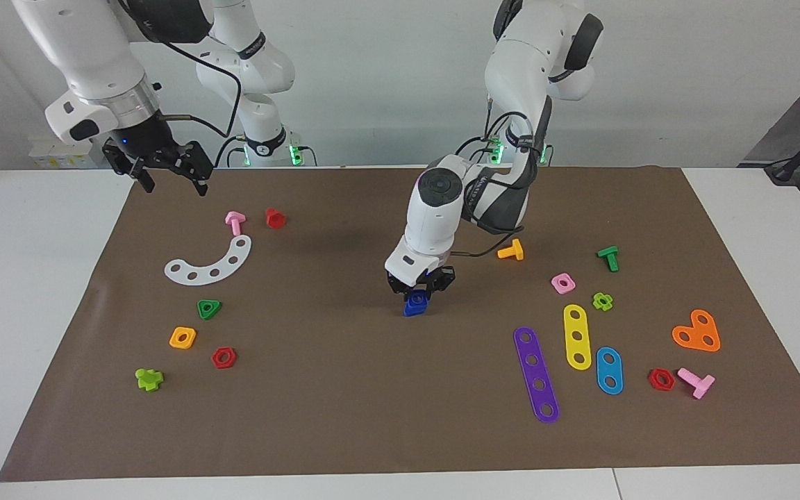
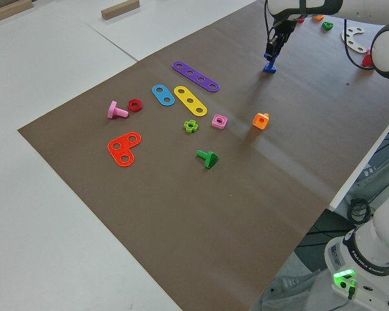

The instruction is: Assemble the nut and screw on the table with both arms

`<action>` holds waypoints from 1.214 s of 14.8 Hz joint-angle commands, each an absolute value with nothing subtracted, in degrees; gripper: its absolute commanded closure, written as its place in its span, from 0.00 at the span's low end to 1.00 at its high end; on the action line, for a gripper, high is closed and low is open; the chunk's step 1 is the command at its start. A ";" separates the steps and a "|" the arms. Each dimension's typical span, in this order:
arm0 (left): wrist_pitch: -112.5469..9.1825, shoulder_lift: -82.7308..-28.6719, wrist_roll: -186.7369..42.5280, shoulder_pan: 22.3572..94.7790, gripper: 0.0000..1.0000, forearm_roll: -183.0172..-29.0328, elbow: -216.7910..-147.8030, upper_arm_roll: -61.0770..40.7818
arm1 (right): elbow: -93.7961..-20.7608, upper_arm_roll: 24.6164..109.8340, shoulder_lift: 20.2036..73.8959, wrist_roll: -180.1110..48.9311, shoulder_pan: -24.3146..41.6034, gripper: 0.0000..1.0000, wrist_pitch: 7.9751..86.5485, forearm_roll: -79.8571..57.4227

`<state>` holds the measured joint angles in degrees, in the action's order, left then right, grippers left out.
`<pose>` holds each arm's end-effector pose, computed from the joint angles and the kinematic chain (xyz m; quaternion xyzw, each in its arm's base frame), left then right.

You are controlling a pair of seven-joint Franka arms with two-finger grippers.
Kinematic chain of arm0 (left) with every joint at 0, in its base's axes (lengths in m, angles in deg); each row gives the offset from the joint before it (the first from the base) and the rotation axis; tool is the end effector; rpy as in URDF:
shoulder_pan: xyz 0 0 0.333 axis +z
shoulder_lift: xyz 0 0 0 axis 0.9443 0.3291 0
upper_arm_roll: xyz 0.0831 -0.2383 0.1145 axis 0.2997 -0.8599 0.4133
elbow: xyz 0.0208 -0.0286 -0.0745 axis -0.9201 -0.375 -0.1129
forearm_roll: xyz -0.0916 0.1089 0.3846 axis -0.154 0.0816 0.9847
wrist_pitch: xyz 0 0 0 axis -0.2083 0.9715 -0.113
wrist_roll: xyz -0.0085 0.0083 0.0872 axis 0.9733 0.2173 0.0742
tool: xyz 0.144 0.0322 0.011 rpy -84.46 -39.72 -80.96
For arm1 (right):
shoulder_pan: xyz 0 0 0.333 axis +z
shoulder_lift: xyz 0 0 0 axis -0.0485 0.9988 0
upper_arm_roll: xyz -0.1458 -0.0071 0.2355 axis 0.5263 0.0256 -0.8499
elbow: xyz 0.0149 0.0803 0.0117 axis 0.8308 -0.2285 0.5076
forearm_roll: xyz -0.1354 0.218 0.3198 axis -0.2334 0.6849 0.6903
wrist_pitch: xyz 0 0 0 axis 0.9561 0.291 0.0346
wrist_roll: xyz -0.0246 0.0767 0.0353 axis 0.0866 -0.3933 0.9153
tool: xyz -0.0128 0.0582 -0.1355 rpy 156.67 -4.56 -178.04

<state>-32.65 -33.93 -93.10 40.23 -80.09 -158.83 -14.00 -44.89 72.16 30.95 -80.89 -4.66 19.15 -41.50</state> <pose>0.5643 -0.4197 0.2714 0.9995 -0.0021 -0.0009 0.0316 0.5654 0.0047 0.5423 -0.9982 0.0595 0.0100 0.0018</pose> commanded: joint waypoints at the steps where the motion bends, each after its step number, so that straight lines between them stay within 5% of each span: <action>1: -28.27 -30.70 -93.58 39.14 0.75 -81.15 -152.47 -13.18 | -45.55 71.88 30.48 -80.88 -5.15 0.00 19.40 -40.40; 18: -30.28 -30.96 -93.66 39.41 0.76 -81.77 -154.13 -13.10 | -45.55 71.88 30.48 -80.88 -5.15 0.00 19.40 -40.40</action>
<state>-28.75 -31.79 -93.24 40.10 -80.70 -154.61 -14.02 -44.89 72.16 30.95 -80.89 -4.66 19.15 -41.50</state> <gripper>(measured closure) 0.533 0.000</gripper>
